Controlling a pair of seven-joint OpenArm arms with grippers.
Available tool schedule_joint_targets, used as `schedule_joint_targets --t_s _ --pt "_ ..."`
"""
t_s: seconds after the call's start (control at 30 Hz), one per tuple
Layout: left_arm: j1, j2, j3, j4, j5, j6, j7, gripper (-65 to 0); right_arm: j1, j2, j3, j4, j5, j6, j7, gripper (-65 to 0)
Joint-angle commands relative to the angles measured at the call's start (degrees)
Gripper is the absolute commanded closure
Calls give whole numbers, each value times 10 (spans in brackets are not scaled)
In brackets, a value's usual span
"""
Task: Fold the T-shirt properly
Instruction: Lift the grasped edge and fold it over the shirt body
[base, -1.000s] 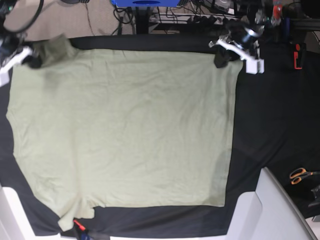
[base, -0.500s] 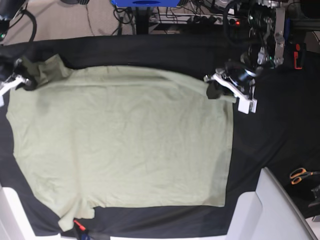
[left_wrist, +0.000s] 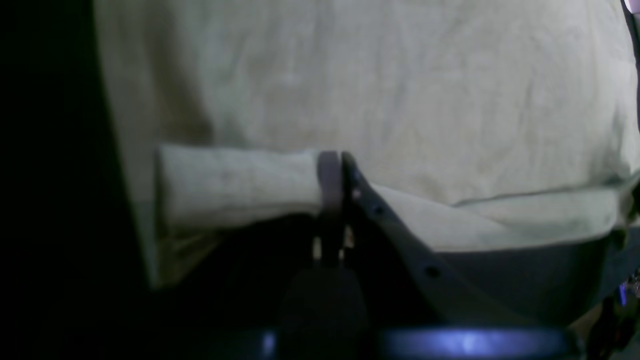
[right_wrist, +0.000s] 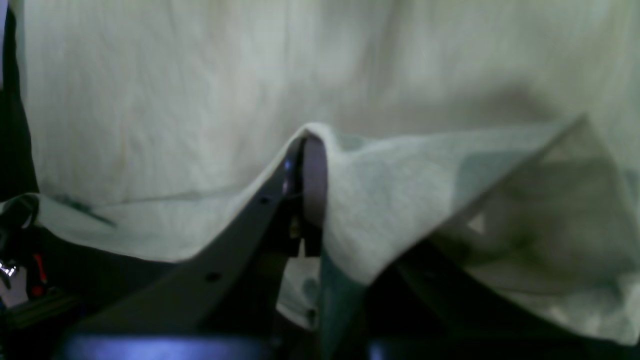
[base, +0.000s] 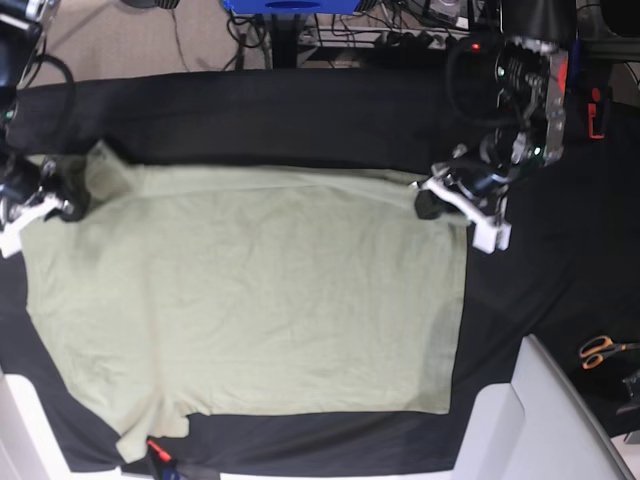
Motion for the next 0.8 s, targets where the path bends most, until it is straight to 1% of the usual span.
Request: schedule_joint_targets --t_s 0.0,0.1,0.2,0.37,0.43,0.53,0.6,0.7,0.77 --pt "-12 -4 7 -1 -7 -3 -9 0 19 17 -5 -2 10 3 15 -2" --pt "-35 -3 21 -26 -7 -3 -11 0 42 20 -14 -28 10 3 30 -2" --pt "-59 0 21 -52 -7 -3 -11 0 63 31 -14 -55 10 3 44 -2" --pt "-89 -2 21 -75 -7 -3 -12 0 87 34 -14 -80 10 3 63 -2" --pt "-100 -3 21 -76 -5 -3 -12 0 89 40 -14 -86 10 3 72 -2" --pt "-110 1 21 -75 34 -3 -12 0 95 42 -14 -89 10 5 89 -2" --pt "-110 16 16 -75 70 -3 -13 0 97 43 -14 -94 10 7 97 -2" --pt "-110 29 14 -75 115 -3 -34 0 101 44 -17 -95 10 8 110 -2" --pt "-109 29 20 -75 129 -3 -46 0 106 45 -41 -95 10 8 114 -2"
